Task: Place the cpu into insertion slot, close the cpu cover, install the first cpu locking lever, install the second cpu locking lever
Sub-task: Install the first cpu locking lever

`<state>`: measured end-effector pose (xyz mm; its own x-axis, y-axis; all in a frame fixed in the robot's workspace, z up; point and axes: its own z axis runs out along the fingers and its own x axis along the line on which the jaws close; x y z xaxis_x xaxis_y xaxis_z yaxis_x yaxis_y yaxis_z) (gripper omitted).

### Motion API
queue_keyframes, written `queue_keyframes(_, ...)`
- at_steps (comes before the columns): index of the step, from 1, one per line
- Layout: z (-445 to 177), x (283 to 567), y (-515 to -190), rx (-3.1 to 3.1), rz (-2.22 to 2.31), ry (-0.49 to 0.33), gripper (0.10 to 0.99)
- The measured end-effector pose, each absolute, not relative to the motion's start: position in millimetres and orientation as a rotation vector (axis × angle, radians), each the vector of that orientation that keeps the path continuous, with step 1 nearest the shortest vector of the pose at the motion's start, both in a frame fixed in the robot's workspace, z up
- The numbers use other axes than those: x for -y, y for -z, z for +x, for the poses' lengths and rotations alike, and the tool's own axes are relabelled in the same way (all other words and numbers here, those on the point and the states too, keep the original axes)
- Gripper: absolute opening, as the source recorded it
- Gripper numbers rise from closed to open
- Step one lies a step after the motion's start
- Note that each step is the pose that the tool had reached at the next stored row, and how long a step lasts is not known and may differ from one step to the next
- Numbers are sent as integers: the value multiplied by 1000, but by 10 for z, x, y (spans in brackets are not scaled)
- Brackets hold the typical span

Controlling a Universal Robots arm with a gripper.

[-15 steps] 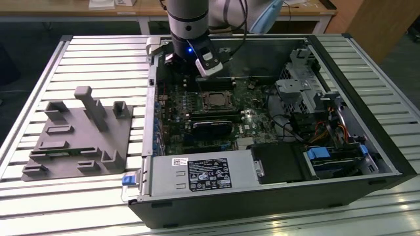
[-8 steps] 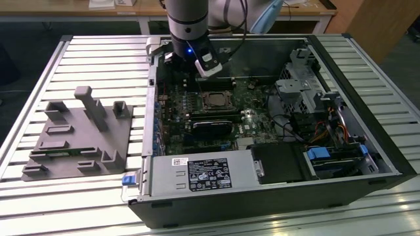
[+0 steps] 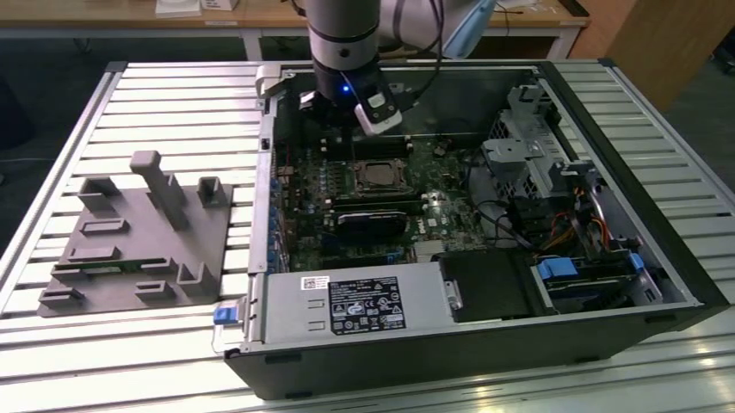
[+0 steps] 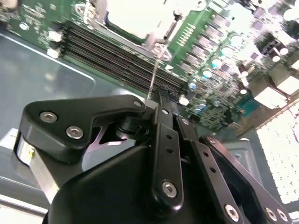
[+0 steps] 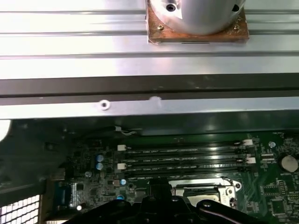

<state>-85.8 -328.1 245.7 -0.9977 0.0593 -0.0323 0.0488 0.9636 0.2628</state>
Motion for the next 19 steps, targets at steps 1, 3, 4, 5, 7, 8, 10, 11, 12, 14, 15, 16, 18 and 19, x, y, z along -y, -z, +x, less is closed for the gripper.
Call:
queue_keyframes(1, -832, 3281, -2456, -3073, 85, -410, 106)
queue_keyframes(3, -774, 3280, -2456, -3073, 85, -410, 106)
queue_keyframes(4, -741, 3279, -2455, -3073, 85, -410, 106)
queue_keyframes(5, -701, 3279, -2455, -3073, 85, -410, 106)
queue_keyframes(7, -641, 3279, -2454, -3073, 85, -410, 106)
queue_keyframes(8, -617, 3278, -2454, -3073, 85, -410, 106)
queue_keyframes(10, -582, 3278, -2452, -3073, 85, -409, 106)
queue_keyframes(11, -571, 3277, -2449, -3073, 84, -408, 106)
queue_keyframes(12, -562, 3276, -2446, -3073, 84, -408, 106)
queue_keyframes(14, -553, 3273, -2438, -3074, 84, -404, 106)
queue_keyframes(15, -550, 3272, -2434, -3074, 85, -401, 106)
queue_keyframes(16, -547, 3269, -2432, -3075, 85, -393, 106)
queue_keyframes(18, -536, 3267, -2428, -3077, 84, -381, 106)
queue_keyframes(19, -536, 3267, -2428, -3077, 84, -380, 106)
